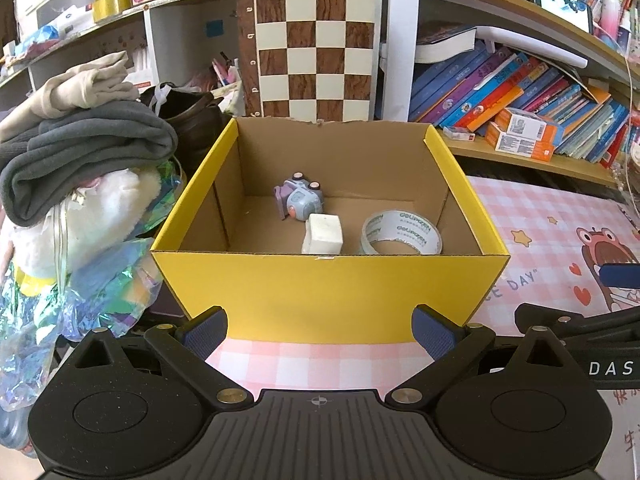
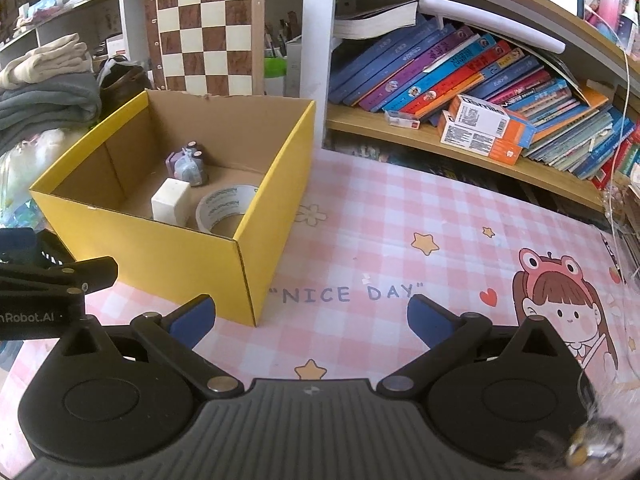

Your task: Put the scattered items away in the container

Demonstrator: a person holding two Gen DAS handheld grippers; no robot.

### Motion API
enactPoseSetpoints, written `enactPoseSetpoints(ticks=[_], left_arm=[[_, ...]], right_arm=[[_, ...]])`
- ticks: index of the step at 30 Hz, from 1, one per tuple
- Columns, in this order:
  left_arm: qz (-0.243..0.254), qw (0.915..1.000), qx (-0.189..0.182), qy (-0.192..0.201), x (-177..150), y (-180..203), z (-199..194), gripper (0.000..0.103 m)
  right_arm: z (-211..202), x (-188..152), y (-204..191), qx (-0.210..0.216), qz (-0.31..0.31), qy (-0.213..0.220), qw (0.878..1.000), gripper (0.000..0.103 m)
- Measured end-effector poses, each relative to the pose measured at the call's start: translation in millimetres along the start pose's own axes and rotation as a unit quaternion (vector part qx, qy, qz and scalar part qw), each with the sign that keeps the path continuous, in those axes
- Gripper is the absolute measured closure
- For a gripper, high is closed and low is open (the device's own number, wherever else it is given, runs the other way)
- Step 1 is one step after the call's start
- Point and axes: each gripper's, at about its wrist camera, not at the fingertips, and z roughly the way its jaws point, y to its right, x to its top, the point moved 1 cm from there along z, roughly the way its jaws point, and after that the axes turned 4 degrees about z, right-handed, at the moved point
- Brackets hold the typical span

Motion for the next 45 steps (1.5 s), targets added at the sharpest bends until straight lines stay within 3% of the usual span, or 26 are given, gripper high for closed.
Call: enactPoseSetpoints(ticks=[28, 45], left_arm=[[0.003, 0.9999, -0.012, -0.001, 2.5, 7.1, 6.3, 0.003], [-0.004, 1.0000, 0.001, -0.007, 1.1, 7.7, 8.9, 0.000]], right_arm=[[4.9, -4.3, 8.6, -0.015, 0.023, -0.011, 1.000, 0.000], [8.2, -5.0, 10.1, -0.012, 0.025, -0.017, 0.999, 0.000]])
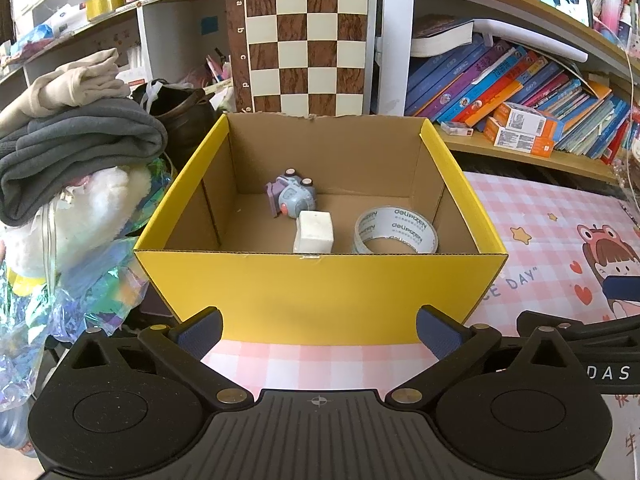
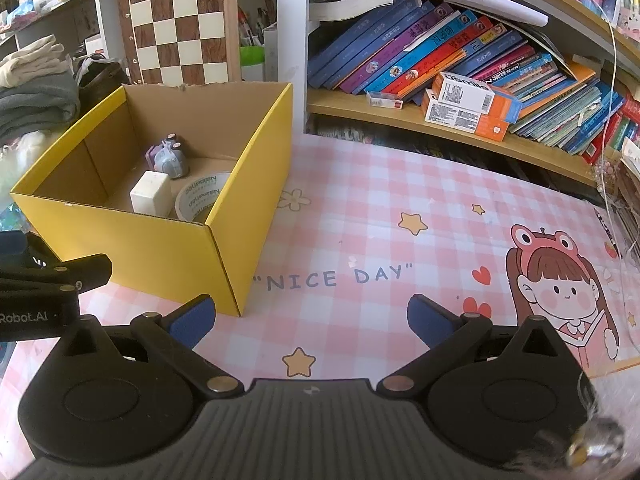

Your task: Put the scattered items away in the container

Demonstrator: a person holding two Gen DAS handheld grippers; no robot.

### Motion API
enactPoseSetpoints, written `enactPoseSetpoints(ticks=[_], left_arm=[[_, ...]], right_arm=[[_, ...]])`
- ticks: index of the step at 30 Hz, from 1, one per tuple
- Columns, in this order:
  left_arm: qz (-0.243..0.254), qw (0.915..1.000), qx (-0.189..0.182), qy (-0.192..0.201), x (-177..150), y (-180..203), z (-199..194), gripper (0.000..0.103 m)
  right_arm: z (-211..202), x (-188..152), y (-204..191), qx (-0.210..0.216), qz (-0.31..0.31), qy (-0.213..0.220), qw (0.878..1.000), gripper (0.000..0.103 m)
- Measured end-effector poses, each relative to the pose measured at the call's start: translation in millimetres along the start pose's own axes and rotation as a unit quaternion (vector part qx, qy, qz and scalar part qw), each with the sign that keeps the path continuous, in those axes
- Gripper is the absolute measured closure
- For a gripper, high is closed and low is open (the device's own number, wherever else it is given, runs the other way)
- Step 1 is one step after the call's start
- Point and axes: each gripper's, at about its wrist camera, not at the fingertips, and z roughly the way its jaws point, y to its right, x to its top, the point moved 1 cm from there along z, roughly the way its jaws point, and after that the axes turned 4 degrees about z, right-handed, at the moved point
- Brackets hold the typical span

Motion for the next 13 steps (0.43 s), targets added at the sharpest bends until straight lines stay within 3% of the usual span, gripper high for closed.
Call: enactPoseSetpoints(ticks=[13], left_arm=[[-0.006, 1.0000, -0.005, -0.002, -3.3, 1.7, 0.0, 0.000]], right_arm=[[1.1, -3.0, 1.8, -0.002, 0.000, -0.004, 1.000, 0.000]])
